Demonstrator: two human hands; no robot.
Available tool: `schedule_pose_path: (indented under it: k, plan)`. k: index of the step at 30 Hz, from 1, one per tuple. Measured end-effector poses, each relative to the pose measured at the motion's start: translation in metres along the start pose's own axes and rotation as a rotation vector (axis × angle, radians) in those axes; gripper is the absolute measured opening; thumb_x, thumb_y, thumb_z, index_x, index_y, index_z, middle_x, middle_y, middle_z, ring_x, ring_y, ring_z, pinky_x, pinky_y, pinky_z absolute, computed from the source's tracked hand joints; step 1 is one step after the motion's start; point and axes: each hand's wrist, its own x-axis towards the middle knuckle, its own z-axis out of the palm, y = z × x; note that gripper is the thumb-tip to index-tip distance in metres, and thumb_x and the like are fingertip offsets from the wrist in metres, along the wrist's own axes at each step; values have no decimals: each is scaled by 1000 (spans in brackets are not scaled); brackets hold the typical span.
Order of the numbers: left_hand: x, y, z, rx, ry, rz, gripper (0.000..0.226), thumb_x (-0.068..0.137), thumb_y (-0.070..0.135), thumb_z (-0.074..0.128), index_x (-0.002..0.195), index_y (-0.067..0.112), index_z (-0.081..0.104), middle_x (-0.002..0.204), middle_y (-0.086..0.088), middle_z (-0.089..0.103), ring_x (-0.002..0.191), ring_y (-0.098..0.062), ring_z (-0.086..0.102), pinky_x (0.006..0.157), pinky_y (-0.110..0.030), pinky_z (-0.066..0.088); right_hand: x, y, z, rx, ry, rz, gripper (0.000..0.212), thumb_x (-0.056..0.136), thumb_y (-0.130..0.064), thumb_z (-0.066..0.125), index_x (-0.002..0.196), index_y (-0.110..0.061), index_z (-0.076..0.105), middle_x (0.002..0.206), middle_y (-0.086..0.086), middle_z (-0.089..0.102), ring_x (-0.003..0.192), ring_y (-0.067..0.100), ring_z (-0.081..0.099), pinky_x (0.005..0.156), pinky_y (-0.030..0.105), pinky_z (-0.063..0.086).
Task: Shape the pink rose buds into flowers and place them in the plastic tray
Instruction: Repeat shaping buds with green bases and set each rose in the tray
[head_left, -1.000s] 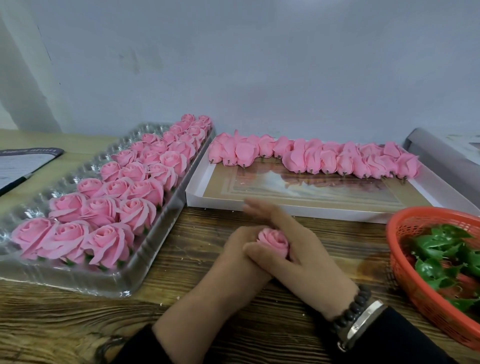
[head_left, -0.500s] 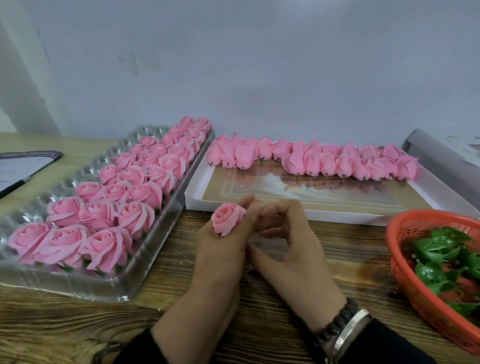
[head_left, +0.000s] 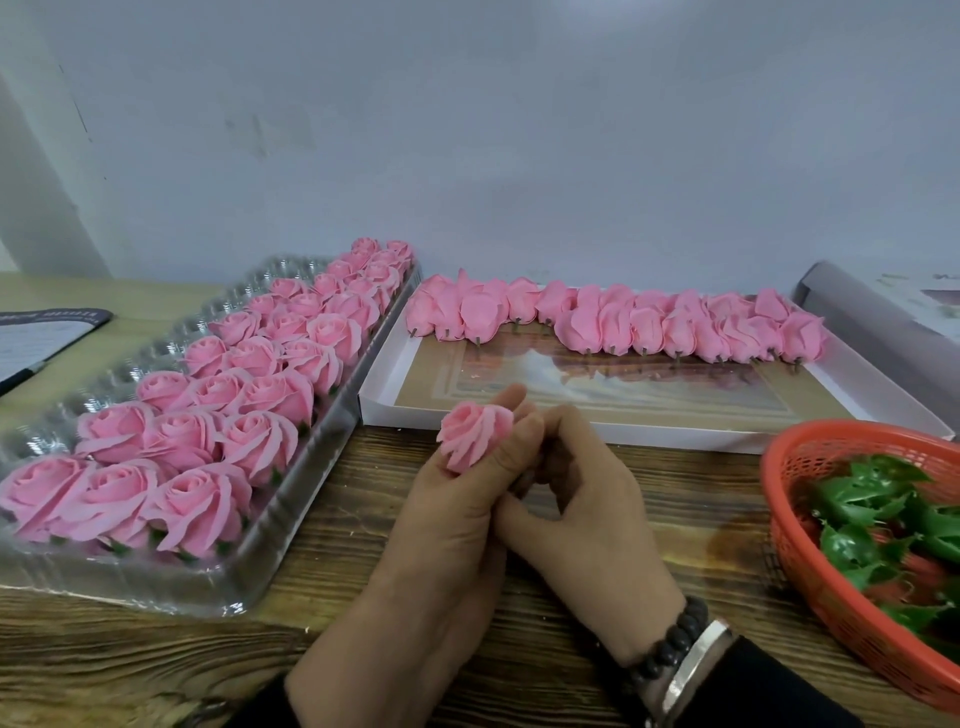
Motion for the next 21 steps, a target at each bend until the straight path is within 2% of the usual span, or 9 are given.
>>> schedule_pose_path:
  k: [2,3,5,6,8,11,13,17,21]
  plan:
    - [3,3,-3,30,-62,-26,39,55,13,77,94,10,73,96,-12,71,89,-19,69,76,-27,56,2,0,-3,204,-63,79,27,63,-12,66,90,-17,61,73,4,66,67,5,58,61,18,47]
    - [4,5,-5,68,-91,-37,37,56,10,79,93,9,73,95,-12,71,89,-20,69,75,-27,56,2,1,-5,297,-104,122,30,65,-11,66,94,-13,63,80,8,69,74,9,61,66,20,48]
    - [6,8,-9,157,-133,-55,39,58,19,78,94,6,73,93,-14,69,88,-22,67,74,-28,56,3,5,-8,431,-173,202,38,67,-11,66,105,-7,63,99,26,66,88,23,62,79,30,50]
    - [6,8,-9,193,-140,-62,42,57,25,76,93,5,73,93,-14,67,89,-22,66,74,-28,56,3,6,-10,488,-192,233,40,67,-11,66,107,-4,62,98,27,64,87,26,62,81,33,50]
    - [6,8,-9,228,-128,-56,34,57,30,75,83,8,75,90,-13,68,87,-19,66,70,-25,55,4,8,-10,569,-210,279,41,68,-10,65,106,4,60,90,20,62,80,20,60,75,30,50]
    - [5,6,-6,198,-74,-3,16,62,29,77,65,14,73,72,-6,68,71,-15,67,63,-23,55,1,6,-7,525,-198,258,42,68,-9,67,106,2,57,91,10,66,85,14,62,79,26,51]
    - [5,4,-6,154,-23,12,13,61,29,73,62,16,72,67,-6,65,63,-15,65,60,-24,55,0,3,-5,442,-164,226,39,67,-5,71,102,-7,55,82,-4,67,76,5,61,69,17,49]
    - [4,1,-6,130,38,14,24,58,27,71,74,9,73,78,-15,66,69,-22,66,62,-27,57,0,1,-3,277,-70,203,36,71,7,72,92,-15,54,75,-6,63,67,6,57,63,18,46]
    - [3,-2,-4,107,15,17,22,60,23,72,74,7,73,78,-14,66,72,-21,66,64,-25,56,0,3,-3,206,-73,170,29,67,-3,74,89,-12,58,70,-1,60,65,8,53,59,17,43]
